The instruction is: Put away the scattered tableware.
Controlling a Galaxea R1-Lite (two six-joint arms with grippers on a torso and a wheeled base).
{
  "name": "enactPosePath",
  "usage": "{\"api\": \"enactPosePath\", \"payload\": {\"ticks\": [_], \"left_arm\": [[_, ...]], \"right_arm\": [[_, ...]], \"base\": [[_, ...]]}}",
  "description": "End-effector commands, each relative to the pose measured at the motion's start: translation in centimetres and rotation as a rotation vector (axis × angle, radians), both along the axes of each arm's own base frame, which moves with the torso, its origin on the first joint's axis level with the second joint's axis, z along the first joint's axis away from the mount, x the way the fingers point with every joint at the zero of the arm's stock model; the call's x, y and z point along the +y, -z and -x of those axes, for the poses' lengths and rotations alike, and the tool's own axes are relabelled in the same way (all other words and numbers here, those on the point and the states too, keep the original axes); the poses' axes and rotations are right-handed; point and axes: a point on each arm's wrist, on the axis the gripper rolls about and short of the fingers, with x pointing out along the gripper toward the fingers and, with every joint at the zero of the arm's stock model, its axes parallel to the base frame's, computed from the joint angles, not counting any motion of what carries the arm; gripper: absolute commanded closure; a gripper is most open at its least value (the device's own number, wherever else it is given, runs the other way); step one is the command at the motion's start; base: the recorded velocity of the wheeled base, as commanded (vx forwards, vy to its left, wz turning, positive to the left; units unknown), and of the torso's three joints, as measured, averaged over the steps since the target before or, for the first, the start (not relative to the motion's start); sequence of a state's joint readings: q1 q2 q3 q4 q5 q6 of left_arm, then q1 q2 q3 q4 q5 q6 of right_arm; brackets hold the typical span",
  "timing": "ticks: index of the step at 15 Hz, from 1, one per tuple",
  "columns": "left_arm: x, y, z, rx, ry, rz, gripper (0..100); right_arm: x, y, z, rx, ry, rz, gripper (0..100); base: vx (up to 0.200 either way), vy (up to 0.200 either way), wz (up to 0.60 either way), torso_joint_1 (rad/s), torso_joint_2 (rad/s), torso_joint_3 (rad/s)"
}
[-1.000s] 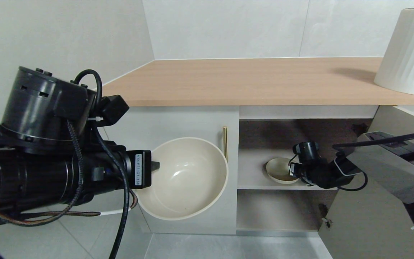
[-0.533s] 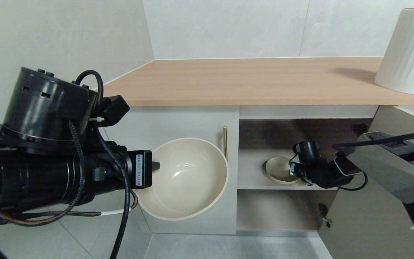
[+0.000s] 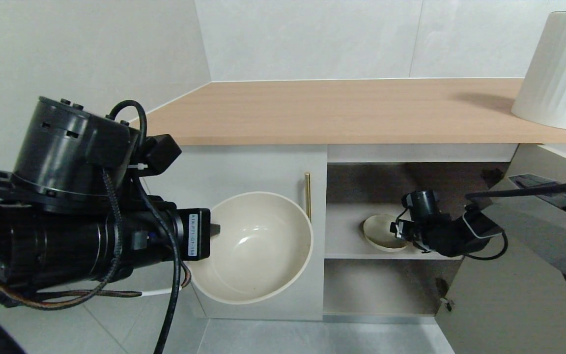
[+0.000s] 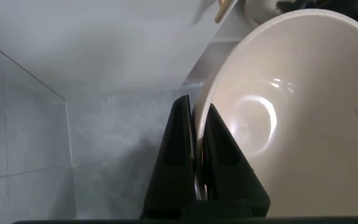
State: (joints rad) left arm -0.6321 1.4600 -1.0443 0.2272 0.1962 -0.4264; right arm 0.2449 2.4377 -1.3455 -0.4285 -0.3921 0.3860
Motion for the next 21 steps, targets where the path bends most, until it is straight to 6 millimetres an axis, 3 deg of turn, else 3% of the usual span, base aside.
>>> {"api": "enactPosePath", "payload": {"ticks": [1,4,7,11,16,21], "left_arm": [[-0.7,0.9,-0.3,0.028,0.017,-0.024,100],[-2.1,3.2,-1.3,0.085,0.06,-0.102,100],[-3.7,6.0,-2.9,0.137,0.07,-0.144,100],[-5.6,9.2,-4.4,0.181,0.085,-0.184,100],[-7.2,10.4,-4.8,0.159,0.106,-0.182,100],[-7.7,10.0,-4.3,0.133,0.118,-0.176,100]], "right_arm": [[1.4,-3.7,2.7,-0.025,-0.08,-0.038,0],[4.1,-9.9,8.9,-0.054,-0.327,-0.136,0],[5.4,-14.8,14.0,-0.066,-0.456,-0.146,0],[6.6,-18.7,19.9,-0.01,-0.62,-0.167,0],[8.0,-18.6,22.3,0.061,-0.733,-0.148,0],[10.6,-15.3,22.3,0.174,-0.787,-0.104,0]], "base": [[0.0,0.0,0.0,0.0,0.0,0.0],[0.0,0.0,0.0,0.0,0.0,0.0],[0.0,0.0,0.0,0.0,0.0,0.0],[0.0,0.0,0.0,0.0,0.0,0.0],[0.0,0.0,0.0,0.0,0.0,0.0],[0.0,0.0,0.0,0.0,0.0,0.0]]}}
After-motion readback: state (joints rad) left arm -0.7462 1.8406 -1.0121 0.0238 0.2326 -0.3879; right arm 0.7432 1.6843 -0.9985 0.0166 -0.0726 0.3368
